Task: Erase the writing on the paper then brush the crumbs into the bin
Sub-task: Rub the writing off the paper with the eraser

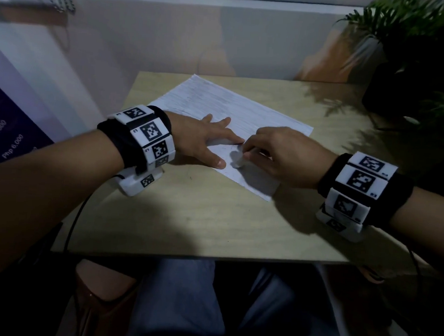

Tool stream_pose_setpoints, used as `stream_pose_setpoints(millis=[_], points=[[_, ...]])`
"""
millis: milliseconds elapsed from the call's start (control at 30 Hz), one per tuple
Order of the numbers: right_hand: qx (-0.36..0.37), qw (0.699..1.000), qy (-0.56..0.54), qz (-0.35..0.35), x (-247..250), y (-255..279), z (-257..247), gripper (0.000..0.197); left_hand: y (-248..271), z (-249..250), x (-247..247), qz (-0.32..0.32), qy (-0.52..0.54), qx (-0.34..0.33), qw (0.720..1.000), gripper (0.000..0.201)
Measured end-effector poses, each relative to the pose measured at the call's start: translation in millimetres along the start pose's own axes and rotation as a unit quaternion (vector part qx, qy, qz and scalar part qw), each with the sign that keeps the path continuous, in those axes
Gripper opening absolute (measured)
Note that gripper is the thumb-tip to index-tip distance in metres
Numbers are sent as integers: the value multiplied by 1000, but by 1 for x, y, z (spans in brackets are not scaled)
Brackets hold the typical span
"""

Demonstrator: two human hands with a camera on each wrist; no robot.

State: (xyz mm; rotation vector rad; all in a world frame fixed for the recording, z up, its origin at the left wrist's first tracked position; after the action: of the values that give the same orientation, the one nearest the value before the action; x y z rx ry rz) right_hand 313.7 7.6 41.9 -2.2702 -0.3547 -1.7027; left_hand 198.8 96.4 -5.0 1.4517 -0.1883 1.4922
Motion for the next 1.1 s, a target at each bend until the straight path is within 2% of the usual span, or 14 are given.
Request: stream_pose_setpoints(millis=[67,133,200,300,367,467,600,633,733,800,933,1100], points=[[37,999,0,-12,-4,3,-10,31,-1,0,0,-3,2,-1,1000,77],[72,996,-48,-31,-6,8,-19,33,-2,-1,-1,-9,2,0,1000,78],[53,996,-61,-30,-5,7,-12,27,-2,-1,-2,-10,-3,1,1000,78],[-1,1000,9,0,1,3,0,21,-2,-1,-1,-3,-6,3,1000,78],[22,1000,5,-8,-2,4,-7,25,-2,-2,-1,-4,-9,2,1000,78],[64,994,-73,-44,-8,9,-19,29,-3,-3,-2,-10,-7,1,1000,78],[-10,1000,4,16,1,3,2,24,-2,-3,-1,0,-7,1,1000,78],[-10,1000,9,18,2,3,2,25,-2,-3,-1,0,-8,1,1000,77],[50,997,-60,-29,-6,7,-15,31,-3,-4,-2,-8,-8,1,1000,78],[29,996,-80,-32,-5,7,-10,32,-2,-3,-1,-9,-7,2,1000,78],[-46,998,43,14,5,3,14,27,0,0,0,-3,-3,2,1000,77],[24,997,-62,-45,-6,13,-1,28,0,-1,-1,-10,-6,5,1000,76]])
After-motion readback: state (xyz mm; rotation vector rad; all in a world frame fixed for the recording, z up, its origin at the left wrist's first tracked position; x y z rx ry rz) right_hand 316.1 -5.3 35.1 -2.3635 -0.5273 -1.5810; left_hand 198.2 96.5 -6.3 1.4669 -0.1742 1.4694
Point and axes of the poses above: each hand's wrist, its own y-axis away from the middle knuckle, its own x-axis out of the back of the hand, z = x × y, the point moved 8 cm from there along -y, towards the middle knuckle, and after that the axes turned 1 degree about y, right-handed, at the moved point
